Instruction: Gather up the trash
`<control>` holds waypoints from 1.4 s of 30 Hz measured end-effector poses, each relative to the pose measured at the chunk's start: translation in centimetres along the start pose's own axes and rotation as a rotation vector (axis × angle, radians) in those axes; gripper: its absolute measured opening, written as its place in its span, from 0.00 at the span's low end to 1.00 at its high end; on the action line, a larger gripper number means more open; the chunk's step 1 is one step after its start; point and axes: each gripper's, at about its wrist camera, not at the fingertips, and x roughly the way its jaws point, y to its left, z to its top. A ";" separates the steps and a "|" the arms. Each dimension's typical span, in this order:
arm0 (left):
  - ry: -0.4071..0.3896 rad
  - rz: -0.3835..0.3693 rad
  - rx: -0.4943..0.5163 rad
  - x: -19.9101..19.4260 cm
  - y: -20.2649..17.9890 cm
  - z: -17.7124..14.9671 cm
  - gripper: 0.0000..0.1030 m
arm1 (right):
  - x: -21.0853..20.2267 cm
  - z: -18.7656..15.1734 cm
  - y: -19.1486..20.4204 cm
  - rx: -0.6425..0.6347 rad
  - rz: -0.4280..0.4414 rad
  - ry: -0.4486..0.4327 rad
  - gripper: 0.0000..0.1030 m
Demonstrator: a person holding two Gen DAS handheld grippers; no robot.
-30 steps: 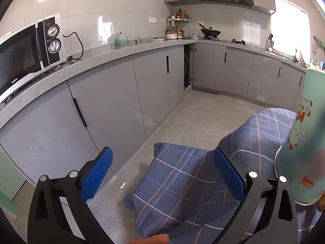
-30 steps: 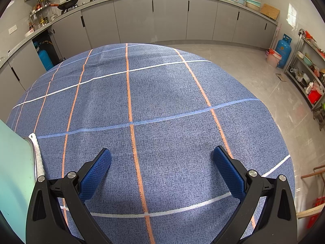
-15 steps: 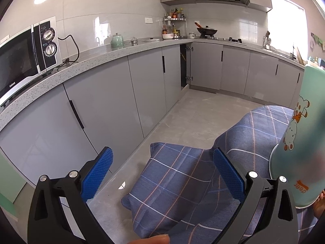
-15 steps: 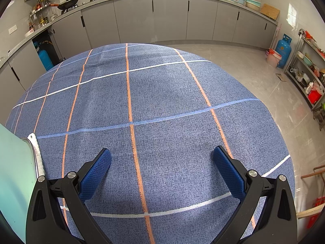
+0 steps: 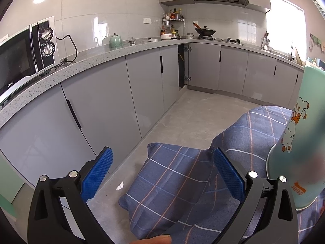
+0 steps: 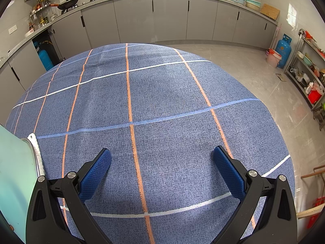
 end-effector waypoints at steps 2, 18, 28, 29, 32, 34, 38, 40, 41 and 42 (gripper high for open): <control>-0.003 0.000 -0.003 0.0 -0.1 0.0 0.94 | 0.0 0.0 0.0 0.000 0.000 0.000 0.96; 0.003 -0.004 0.008 0.2 -0.9 -0.4 0.94 | 0.0 0.0 0.0 0.000 0.000 0.000 0.96; 0.018 0.002 0.045 0.9 -1.6 -0.1 0.94 | 0.0 0.0 0.0 0.000 0.000 0.001 0.96; 0.014 0.001 0.048 0.8 -1.7 -0.1 0.94 | 0.0 0.0 0.0 0.000 0.000 0.001 0.96; 0.000 -0.020 0.049 0.6 -1.8 0.0 0.94 | 0.0 0.0 0.0 0.000 0.000 0.001 0.96; -0.003 -0.047 0.059 0.3 -2.2 0.1 0.94 | 0.0 0.0 0.0 0.000 0.000 0.001 0.96; -0.017 -0.057 0.077 -0.2 -2.7 0.2 0.93 | 0.0 0.0 0.0 0.000 0.000 0.001 0.96; -0.009 -0.073 0.070 -0.2 -2.6 0.4 0.94 | 0.0 0.0 0.0 0.000 0.000 0.001 0.96; -0.008 -0.078 0.061 -0.3 -2.5 0.4 0.94 | 0.0 0.0 0.0 0.000 0.000 0.001 0.96; -0.015 -0.078 0.059 -0.4 -2.4 0.4 0.94 | 0.0 0.0 0.0 0.000 0.000 0.001 0.96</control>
